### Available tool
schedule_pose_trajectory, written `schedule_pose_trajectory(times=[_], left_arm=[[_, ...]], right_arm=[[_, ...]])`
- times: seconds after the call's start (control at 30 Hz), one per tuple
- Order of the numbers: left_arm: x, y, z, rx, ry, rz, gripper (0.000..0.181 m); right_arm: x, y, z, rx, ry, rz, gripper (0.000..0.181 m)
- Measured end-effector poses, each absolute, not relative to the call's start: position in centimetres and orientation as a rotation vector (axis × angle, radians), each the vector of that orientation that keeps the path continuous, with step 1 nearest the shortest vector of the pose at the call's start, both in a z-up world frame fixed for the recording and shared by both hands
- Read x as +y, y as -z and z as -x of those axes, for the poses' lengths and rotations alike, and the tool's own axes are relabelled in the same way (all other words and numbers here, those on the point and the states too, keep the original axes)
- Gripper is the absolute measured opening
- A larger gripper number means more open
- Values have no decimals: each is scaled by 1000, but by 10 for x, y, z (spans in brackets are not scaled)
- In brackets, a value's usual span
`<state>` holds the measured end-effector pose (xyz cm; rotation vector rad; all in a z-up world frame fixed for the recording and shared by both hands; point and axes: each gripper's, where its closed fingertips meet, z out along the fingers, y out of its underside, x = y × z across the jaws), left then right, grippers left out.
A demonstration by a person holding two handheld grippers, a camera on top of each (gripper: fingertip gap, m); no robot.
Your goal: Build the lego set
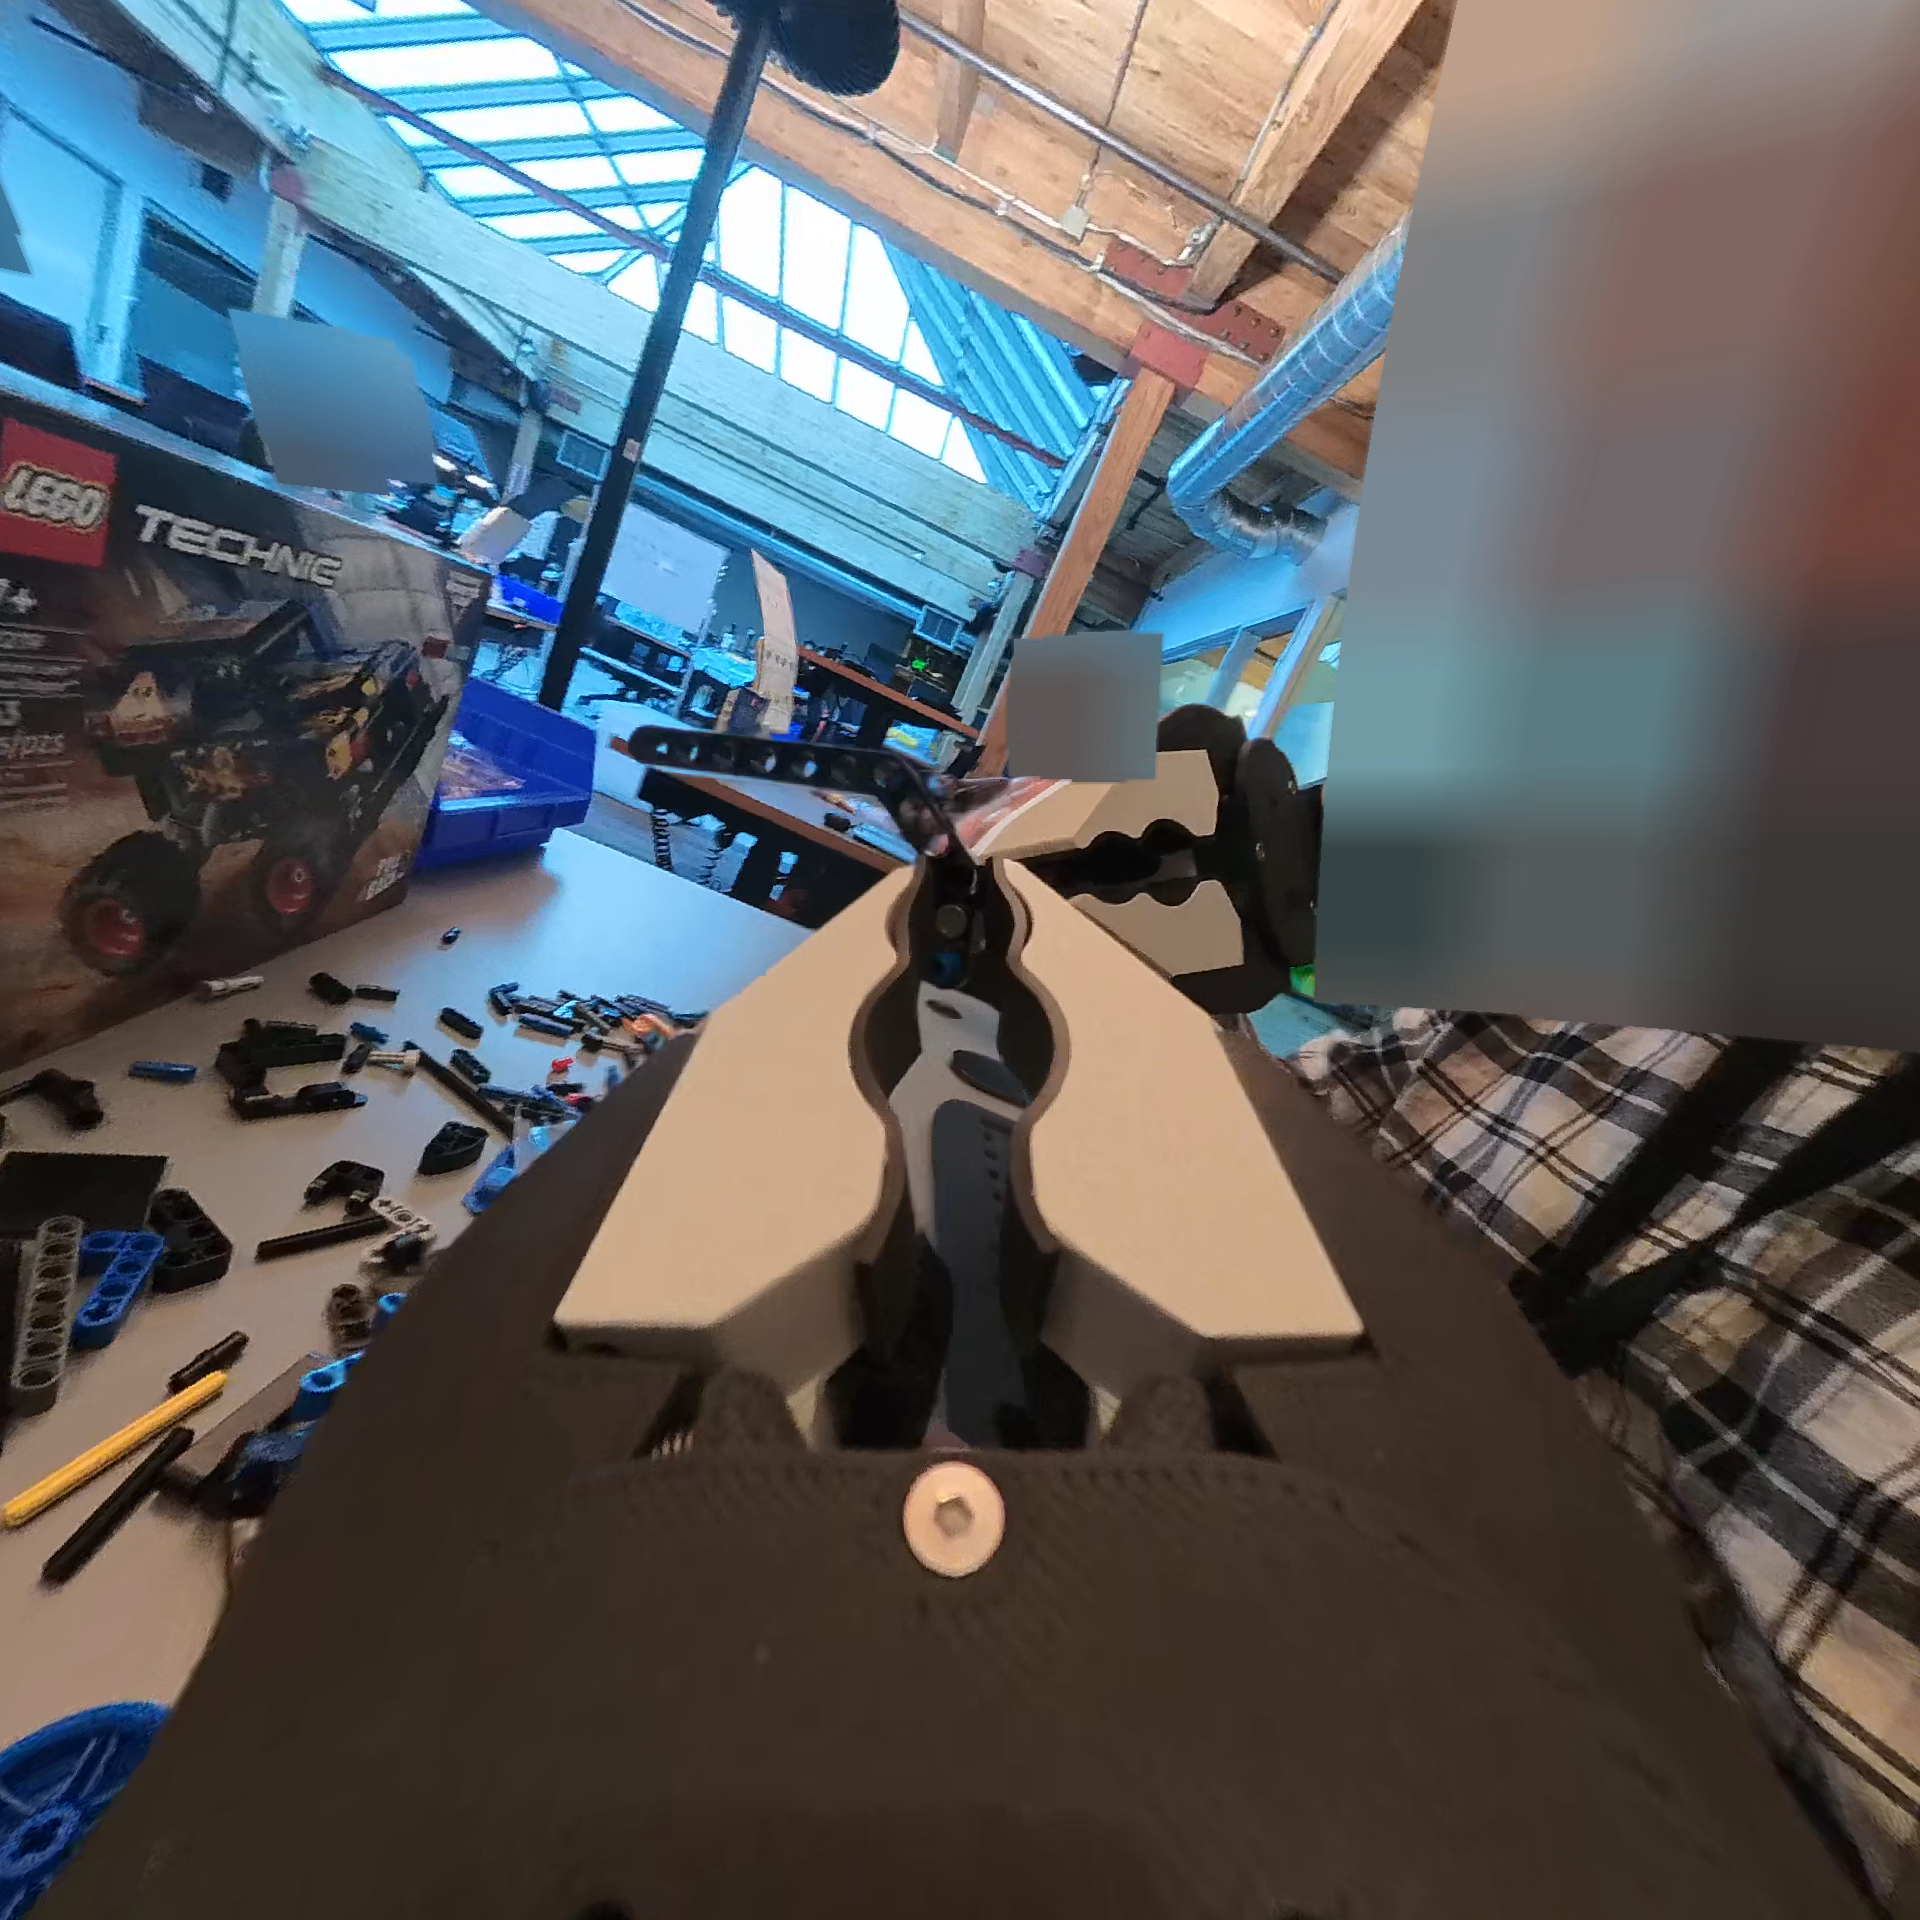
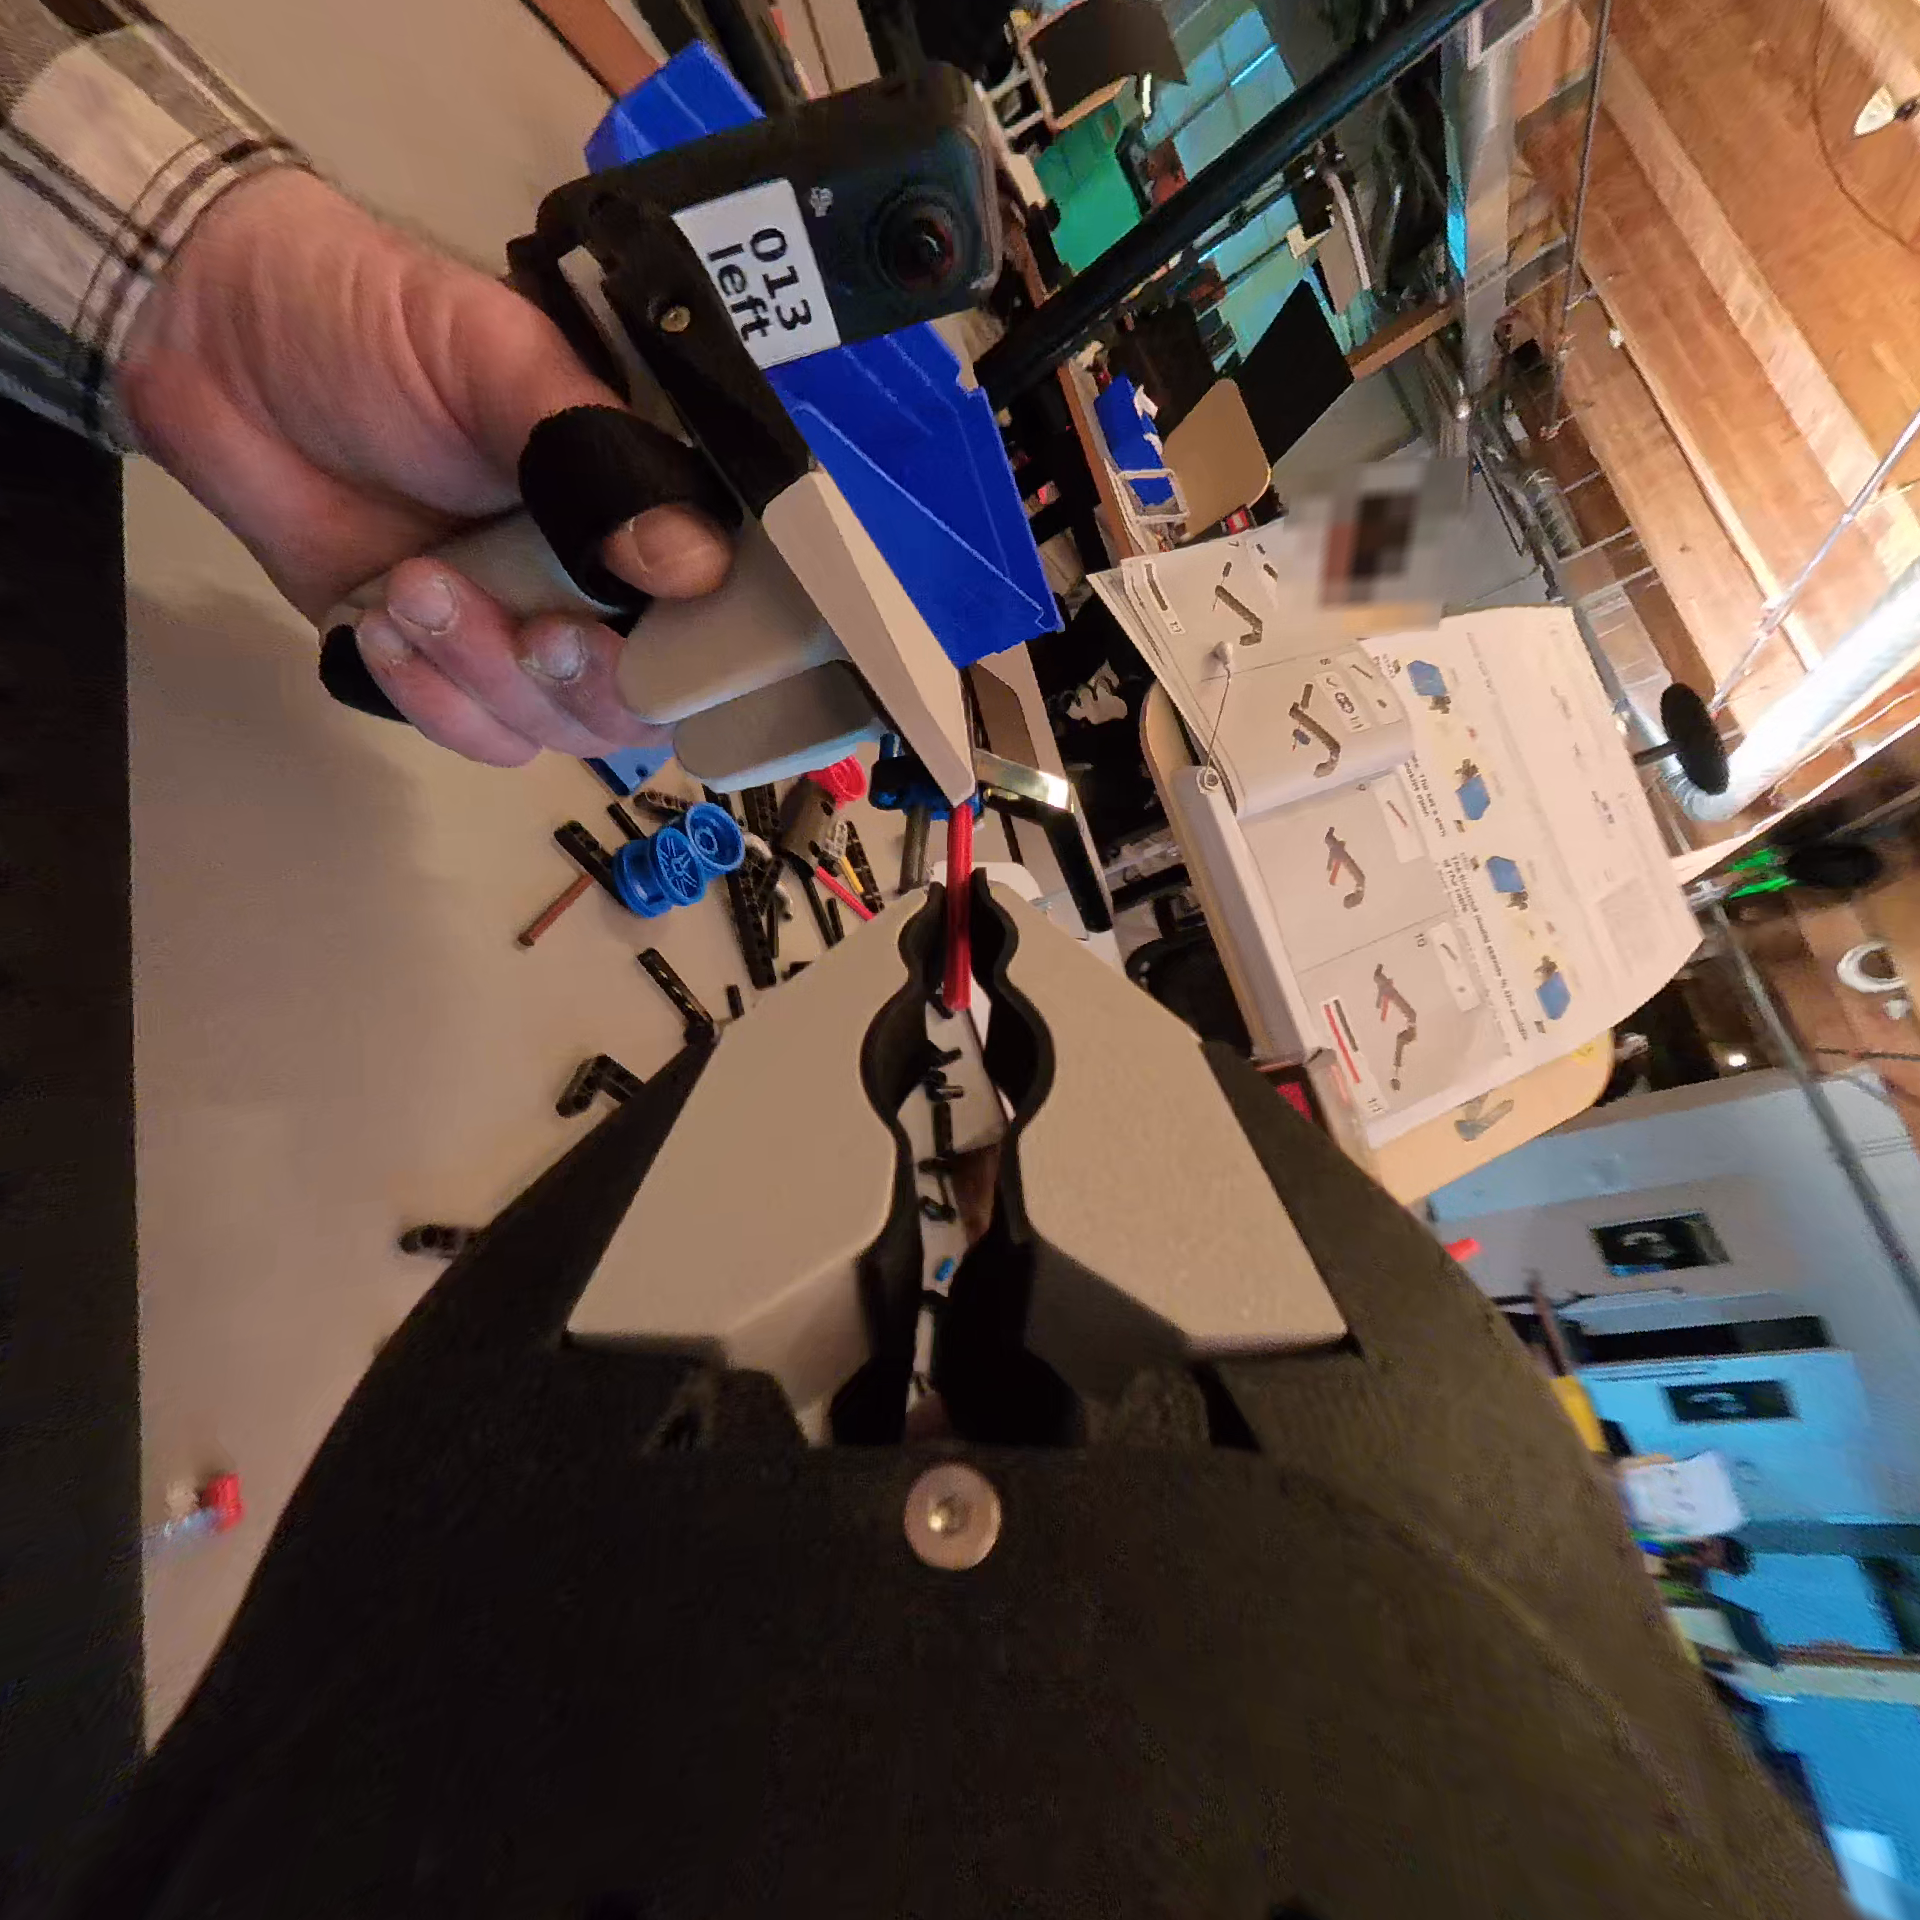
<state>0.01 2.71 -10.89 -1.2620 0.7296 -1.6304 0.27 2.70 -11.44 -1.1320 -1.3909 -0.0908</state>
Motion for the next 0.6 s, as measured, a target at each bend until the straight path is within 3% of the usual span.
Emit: schedule_pose_trajectory(times=[0.3,0.6], left_arm=[[16,98,-23,906,1217,1289,8],[6,82,-39,1011,904,1267,10]], right_arm=[[22,104,-15,-1055,-493,1066,2],[11,88,-29,-957,-619,940,2]])
